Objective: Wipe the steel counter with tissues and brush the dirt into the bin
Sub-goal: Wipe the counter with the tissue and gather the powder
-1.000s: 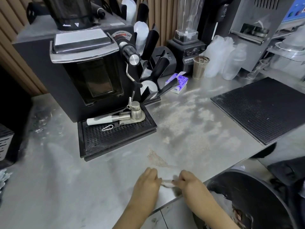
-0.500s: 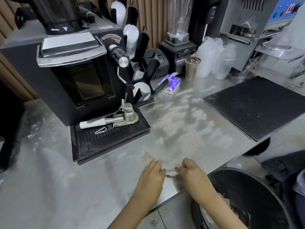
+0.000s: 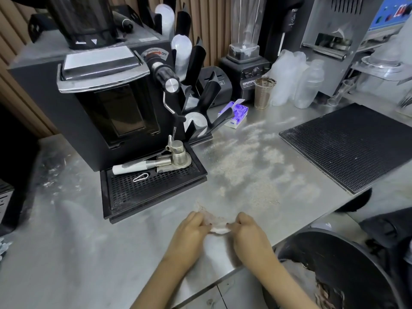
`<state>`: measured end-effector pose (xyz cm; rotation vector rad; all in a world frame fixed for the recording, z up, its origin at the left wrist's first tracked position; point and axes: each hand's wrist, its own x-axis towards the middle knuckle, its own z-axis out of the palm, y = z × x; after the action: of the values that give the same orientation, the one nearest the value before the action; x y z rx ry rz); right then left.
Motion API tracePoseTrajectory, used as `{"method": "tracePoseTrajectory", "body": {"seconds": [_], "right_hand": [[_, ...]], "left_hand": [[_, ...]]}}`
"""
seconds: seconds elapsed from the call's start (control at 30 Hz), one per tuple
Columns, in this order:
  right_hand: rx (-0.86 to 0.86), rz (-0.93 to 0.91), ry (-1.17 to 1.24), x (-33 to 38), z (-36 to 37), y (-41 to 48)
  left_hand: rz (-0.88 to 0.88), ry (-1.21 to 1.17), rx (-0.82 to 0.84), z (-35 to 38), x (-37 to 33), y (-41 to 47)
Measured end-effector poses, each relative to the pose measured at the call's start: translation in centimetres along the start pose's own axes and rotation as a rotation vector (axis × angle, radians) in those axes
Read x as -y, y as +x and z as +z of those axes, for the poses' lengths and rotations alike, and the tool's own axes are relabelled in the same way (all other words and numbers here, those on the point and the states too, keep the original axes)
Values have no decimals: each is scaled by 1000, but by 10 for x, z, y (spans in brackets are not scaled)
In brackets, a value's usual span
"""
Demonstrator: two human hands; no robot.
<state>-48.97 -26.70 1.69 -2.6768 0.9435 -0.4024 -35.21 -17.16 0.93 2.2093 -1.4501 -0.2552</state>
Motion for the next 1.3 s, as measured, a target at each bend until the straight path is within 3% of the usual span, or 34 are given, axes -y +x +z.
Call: {"method": "tracePoseTrajectory", "body": {"seconds": [0.13, 0.33, 0.4, 0.7, 0.83, 1.03, 1.23, 1.3], "right_hand": [[163, -77, -75, 48, 29, -11], [192, -64, -131, 91, 58, 6], [153, -17, -170, 88, 61, 11], [31, 191, -157, 30, 42, 28], [44, 120, -106, 30, 40, 12], [241, 24, -103, 20, 46, -21], [96, 126, -159, -8, 22, 14], [108, 101, -113, -13, 11, 22]], "left_hand": [[120, 100, 54, -17, 65, -21], [-364, -384, 47, -29, 74, -4], [-399, -449, 40, -25, 65, 12], [-217, -270, 209, 0, 6, 91], [-191, -210, 135, -10, 15, 56], [-238, -245, 79, 4, 24, -8], [-53, -62, -6, 20, -1, 49], [-41, -68, 55, 21, -11, 64]]}}
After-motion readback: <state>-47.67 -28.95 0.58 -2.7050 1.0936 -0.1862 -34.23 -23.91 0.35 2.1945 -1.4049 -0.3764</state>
